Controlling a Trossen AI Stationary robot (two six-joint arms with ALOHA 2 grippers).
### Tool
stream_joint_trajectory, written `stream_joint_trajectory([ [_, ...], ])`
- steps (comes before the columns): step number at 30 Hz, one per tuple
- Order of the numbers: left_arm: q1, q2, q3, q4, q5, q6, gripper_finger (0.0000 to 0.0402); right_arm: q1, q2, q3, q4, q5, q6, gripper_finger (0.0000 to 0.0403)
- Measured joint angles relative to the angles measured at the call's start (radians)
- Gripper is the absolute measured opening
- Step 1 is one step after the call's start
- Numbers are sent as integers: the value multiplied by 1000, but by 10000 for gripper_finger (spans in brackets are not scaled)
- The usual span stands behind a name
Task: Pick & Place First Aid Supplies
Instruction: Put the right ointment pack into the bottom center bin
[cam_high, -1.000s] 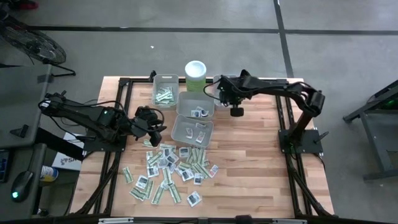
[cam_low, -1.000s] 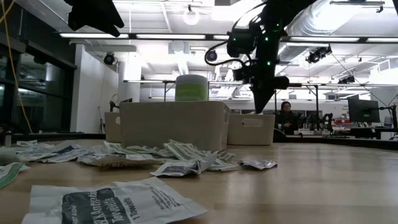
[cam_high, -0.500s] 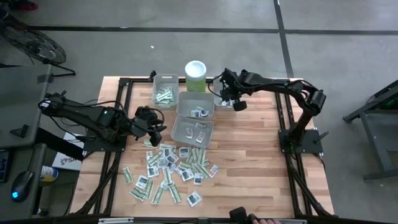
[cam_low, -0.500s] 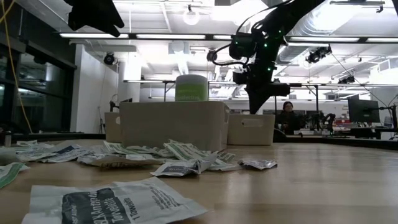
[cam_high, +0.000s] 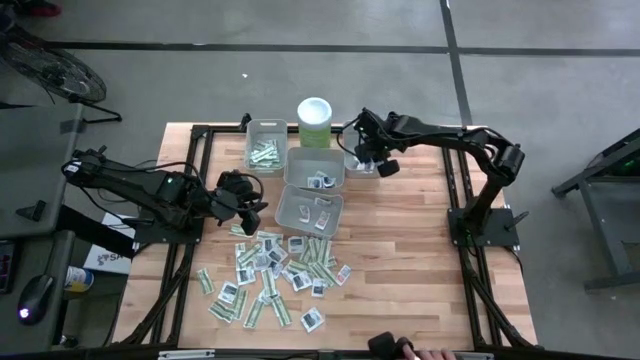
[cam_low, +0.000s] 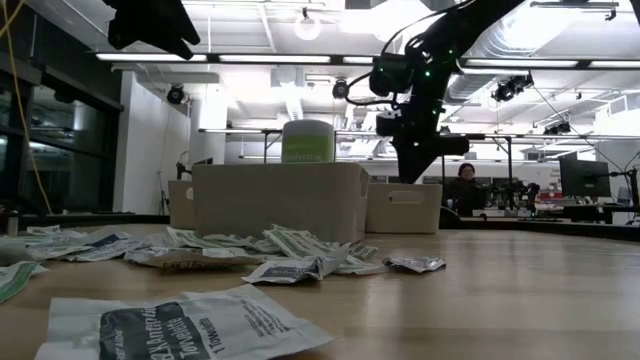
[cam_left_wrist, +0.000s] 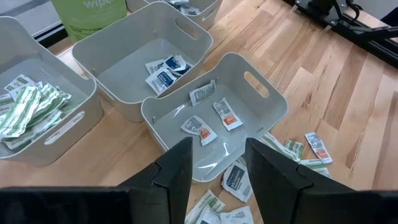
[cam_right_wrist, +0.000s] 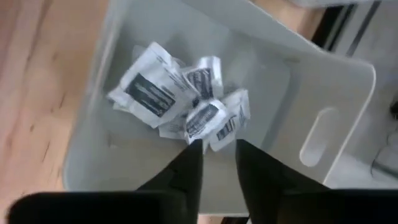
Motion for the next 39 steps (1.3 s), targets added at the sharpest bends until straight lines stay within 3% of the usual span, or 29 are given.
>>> stream_joint_trajectory([
  [6,0,0,0,0,2,0,147,28,-41,0,-7,-19,190,133],
  [12,0,0,0,-1,3,1,147,77,-150,2,-46,-60,658,146],
  [20,0,0,0,-1,4,8,147,154,-253,2,-131,-380,1172,142],
  [24,0,0,0,-2,5,14,147,246,-263,2,-128,-453,1285,142],
  [32,0,0,0,-5,6,46,147,515,-238,2,-117,-324,1467,142],
  [39,0,0,0,-4,12,63,147,709,-181,2,-19,-315,1485,142],
])
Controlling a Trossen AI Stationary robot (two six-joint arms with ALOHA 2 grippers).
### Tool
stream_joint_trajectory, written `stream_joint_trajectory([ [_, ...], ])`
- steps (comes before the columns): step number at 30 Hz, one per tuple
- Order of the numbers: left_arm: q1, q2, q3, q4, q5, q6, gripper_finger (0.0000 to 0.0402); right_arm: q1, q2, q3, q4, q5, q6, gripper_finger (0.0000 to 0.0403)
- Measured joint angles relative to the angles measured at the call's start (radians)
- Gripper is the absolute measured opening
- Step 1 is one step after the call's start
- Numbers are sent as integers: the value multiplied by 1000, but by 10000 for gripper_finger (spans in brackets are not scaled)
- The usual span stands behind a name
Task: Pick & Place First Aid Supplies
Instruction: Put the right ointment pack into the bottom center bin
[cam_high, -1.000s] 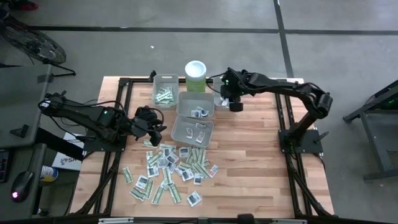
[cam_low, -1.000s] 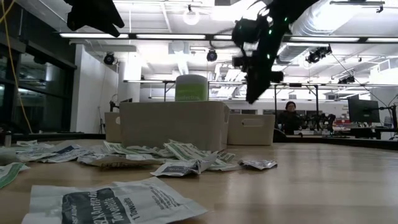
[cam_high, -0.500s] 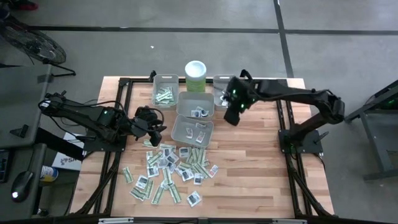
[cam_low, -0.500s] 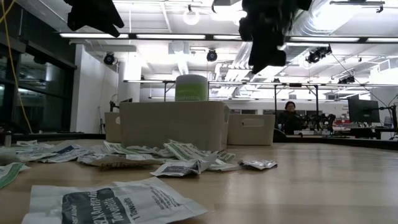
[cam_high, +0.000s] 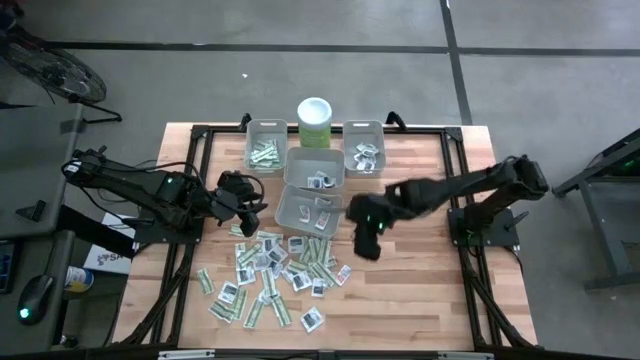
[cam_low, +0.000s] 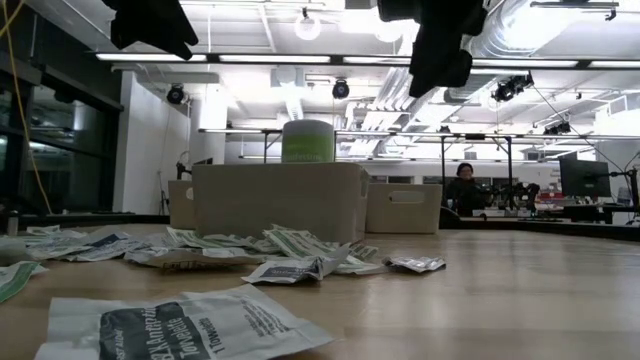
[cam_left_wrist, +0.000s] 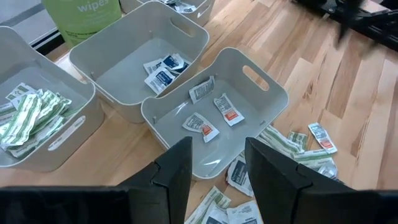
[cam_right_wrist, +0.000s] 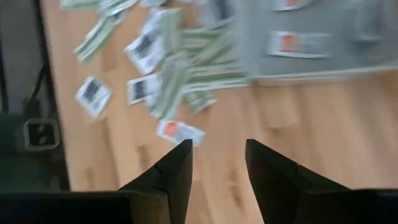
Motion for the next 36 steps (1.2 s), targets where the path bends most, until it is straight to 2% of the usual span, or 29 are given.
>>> stream_joint_trajectory([
  [4,0,0,0,0,3,23,147,103,66,0,68,1,-44,142],
  [7,0,0,0,0,20,28,147,167,115,0,92,13,-161,142],
  [14,0,0,0,-1,33,34,147,259,186,0,107,141,-422,142],
  [23,0,0,0,-3,70,33,147,270,295,0,213,172,-523,144],
  [36,0,0,0,-7,87,33,147,230,393,0,215,167,-560,147],
])
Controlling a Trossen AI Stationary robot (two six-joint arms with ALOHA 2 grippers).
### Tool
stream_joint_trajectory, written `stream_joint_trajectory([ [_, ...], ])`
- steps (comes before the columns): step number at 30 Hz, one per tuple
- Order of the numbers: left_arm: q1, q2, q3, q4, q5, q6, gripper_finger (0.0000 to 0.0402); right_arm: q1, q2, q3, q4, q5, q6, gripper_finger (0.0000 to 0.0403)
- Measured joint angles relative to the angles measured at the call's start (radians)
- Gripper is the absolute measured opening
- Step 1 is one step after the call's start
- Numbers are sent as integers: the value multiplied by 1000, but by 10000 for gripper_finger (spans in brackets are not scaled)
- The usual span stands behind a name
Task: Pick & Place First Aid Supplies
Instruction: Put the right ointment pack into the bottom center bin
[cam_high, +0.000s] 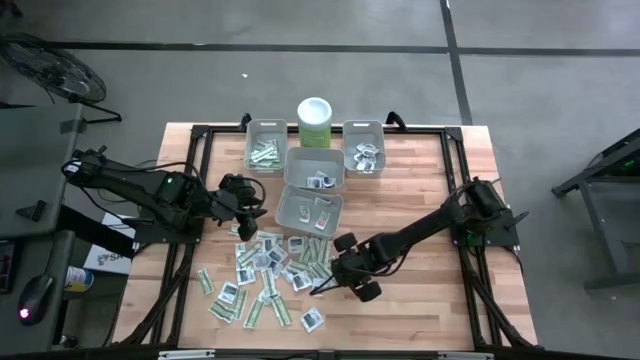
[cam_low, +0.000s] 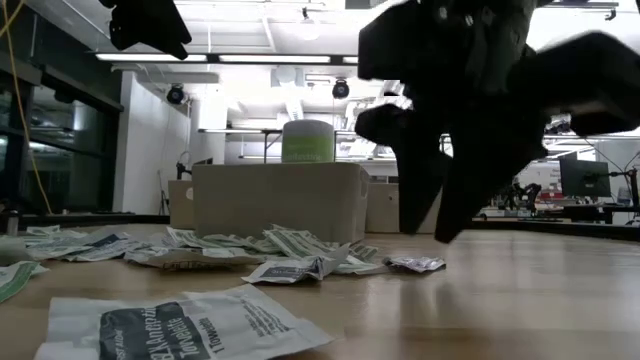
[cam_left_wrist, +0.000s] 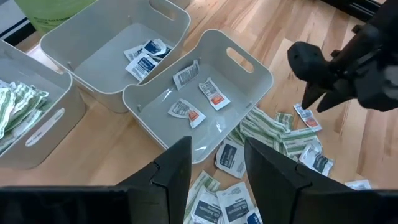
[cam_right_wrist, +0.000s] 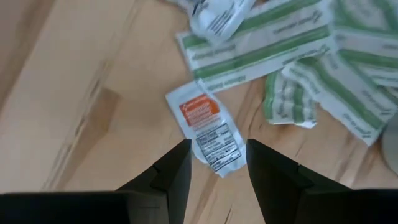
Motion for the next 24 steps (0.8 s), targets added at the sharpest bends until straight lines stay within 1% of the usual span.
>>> stream_joint_trajectory([
  [3,0,0,0,-1,0,0,147,-1,18,0,-7,0,-36,145],
  [10,0,0,0,-3,11,0,147,-6,45,3,-8,-25,-34,144],
  [13,0,0,0,-7,12,0,147,-7,54,4,-11,-45,-15,137],
  [17,0,0,0,-15,12,0,147,-6,55,5,-28,-48,21,113],
  [24,0,0,0,-15,11,0,147,-6,57,3,-56,-51,91,51],
])
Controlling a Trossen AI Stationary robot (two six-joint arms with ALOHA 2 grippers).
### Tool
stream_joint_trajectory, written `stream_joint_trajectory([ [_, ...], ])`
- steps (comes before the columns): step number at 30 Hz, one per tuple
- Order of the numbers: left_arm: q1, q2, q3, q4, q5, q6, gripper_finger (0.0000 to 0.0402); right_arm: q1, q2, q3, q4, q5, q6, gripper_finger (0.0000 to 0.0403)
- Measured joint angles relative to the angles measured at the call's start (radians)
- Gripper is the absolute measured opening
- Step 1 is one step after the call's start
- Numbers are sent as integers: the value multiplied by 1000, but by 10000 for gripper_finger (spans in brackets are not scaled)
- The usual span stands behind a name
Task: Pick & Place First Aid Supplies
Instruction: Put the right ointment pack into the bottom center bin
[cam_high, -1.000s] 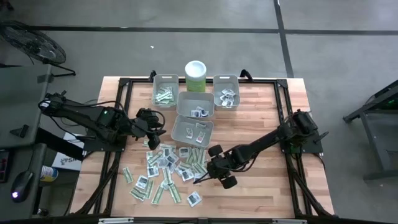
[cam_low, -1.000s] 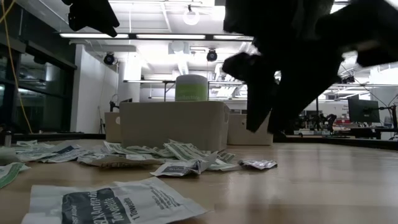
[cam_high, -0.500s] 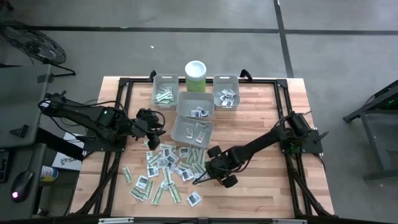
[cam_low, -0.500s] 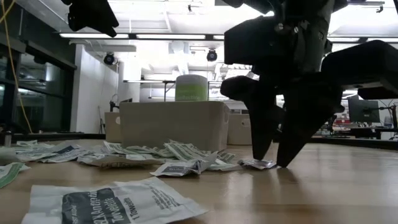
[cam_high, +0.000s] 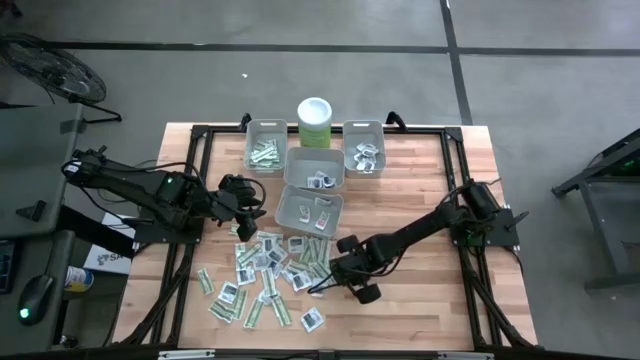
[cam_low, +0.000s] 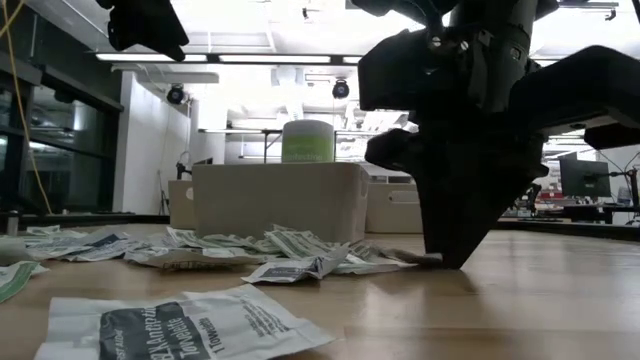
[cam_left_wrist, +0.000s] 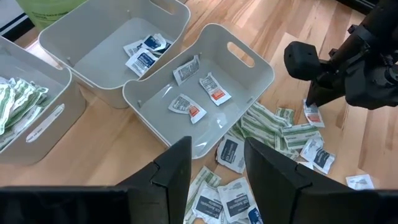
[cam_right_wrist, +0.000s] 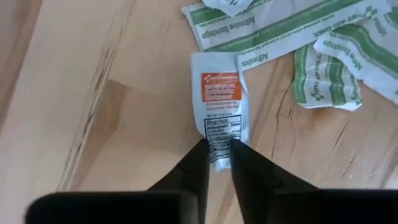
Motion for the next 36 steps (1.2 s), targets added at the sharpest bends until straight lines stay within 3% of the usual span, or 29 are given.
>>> stream_joint_trajectory([
  [5,0,0,0,0,0,0,147,2,0,-1,-1,-2,100,7],
  [14,0,0,0,1,1,0,147,15,-62,7,-2,-3,295,2],
  [25,0,0,0,2,0,0,147,-45,-109,204,26,130,231,2],
  [36,0,0,0,3,-2,-8,147,-235,-109,224,11,188,208,2],
])
